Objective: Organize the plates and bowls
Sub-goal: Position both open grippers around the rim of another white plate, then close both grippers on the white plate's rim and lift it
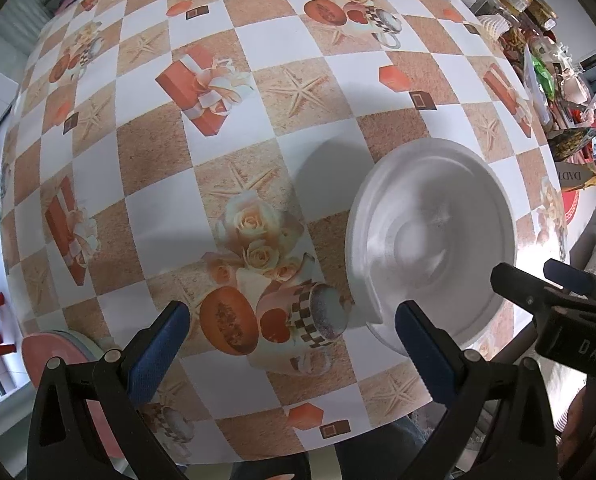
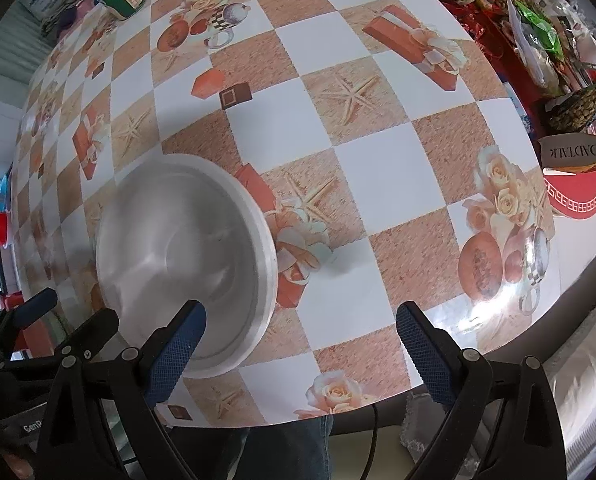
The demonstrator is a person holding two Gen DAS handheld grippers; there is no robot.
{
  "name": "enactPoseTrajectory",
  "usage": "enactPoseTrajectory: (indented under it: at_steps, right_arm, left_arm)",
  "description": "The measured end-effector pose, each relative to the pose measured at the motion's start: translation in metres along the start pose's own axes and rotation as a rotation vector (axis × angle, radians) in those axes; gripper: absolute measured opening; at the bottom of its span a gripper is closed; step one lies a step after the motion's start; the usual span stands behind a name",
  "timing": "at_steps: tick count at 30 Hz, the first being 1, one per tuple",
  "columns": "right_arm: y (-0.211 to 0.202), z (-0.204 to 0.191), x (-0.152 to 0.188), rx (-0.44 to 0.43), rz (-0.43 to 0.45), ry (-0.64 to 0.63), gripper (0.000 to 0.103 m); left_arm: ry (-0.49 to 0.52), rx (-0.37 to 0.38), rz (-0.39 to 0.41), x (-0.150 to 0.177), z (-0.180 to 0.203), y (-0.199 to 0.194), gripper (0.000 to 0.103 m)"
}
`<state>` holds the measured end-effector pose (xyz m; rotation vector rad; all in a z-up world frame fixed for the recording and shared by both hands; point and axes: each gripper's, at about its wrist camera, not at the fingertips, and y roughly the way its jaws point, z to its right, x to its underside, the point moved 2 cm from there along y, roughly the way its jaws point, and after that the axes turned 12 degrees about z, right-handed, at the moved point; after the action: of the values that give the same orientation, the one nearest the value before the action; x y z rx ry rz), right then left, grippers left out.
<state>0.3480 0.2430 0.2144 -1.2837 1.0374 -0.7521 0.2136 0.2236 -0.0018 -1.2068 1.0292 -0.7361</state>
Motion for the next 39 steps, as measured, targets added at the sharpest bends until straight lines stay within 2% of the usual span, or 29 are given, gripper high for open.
enactPoseTrajectory:
  at_steps: [20, 25, 39]
  right_arm:
    - [0.012, 0.002, -0.011, 0.011, -0.017, -0.002, 0.097]
    - [0.018, 0.005, -0.016, 0.012, -0.021, -0.001, 0.097]
    - [0.057, 0.010, -0.025, 0.013, -0.071, -0.028, 0.097]
  left_arm:
    - [0.004, -0.011, -0.012, -0.020, 0.016, 0.022, 0.103]
    - [-0.001, -0.020, -0.023, -0.016, 0.016, 0.024, 0.103]
    - [-0.030, -0.070, -0.064, -0.015, 0.019, 0.054, 0.103]
